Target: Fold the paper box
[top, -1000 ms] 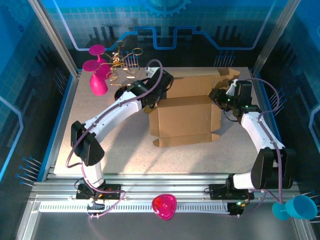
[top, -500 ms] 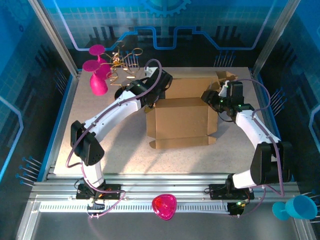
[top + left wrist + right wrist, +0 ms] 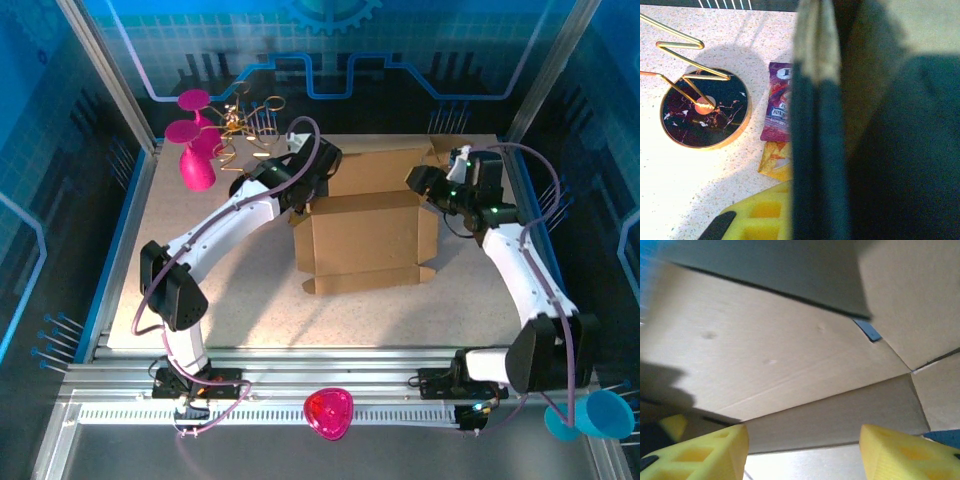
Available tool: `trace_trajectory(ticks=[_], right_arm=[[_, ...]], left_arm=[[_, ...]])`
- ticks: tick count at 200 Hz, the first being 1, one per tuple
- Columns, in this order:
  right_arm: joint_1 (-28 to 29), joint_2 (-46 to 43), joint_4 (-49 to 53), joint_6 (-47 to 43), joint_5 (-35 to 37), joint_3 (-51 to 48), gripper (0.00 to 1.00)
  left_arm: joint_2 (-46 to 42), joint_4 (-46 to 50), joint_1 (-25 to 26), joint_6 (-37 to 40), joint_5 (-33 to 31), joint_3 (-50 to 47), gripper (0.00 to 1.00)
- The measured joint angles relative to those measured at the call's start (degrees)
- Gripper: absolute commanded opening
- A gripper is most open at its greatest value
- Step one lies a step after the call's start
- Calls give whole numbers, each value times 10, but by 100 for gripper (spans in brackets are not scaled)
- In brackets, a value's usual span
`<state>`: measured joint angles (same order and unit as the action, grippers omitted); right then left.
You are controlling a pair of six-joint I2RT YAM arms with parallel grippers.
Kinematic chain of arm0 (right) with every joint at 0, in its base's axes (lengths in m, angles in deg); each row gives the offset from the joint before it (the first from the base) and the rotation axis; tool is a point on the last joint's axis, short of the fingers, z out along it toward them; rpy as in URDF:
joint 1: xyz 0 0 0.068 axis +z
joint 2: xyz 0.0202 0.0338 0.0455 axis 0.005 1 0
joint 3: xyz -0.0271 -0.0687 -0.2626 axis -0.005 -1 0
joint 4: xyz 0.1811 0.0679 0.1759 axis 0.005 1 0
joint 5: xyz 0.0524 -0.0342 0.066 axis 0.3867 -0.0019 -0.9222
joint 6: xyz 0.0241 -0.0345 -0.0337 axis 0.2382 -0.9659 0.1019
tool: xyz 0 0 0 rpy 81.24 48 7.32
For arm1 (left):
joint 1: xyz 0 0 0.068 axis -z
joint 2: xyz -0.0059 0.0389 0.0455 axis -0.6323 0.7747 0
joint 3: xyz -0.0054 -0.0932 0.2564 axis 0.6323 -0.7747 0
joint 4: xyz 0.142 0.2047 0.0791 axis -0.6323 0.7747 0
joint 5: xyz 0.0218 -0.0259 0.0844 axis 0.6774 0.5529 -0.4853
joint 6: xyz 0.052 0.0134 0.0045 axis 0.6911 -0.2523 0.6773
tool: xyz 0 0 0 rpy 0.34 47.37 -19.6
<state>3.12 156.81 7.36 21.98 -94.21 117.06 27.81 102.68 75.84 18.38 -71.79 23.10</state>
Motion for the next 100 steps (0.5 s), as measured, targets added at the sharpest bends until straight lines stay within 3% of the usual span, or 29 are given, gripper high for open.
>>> trace_trajectory(ticks=[37,70,100], right_arm=[[-15,-93,0,-10,15,0,54],[-103,-137,-11,-21,36,0,51],[-124,-94,-45,-81,21,-4,60]], left_arm=[[-10,0,-19,2,5,-22,0],[-15,1,-30,9,12,-24,0],[-17,3,-34,18,25,-24,0]])
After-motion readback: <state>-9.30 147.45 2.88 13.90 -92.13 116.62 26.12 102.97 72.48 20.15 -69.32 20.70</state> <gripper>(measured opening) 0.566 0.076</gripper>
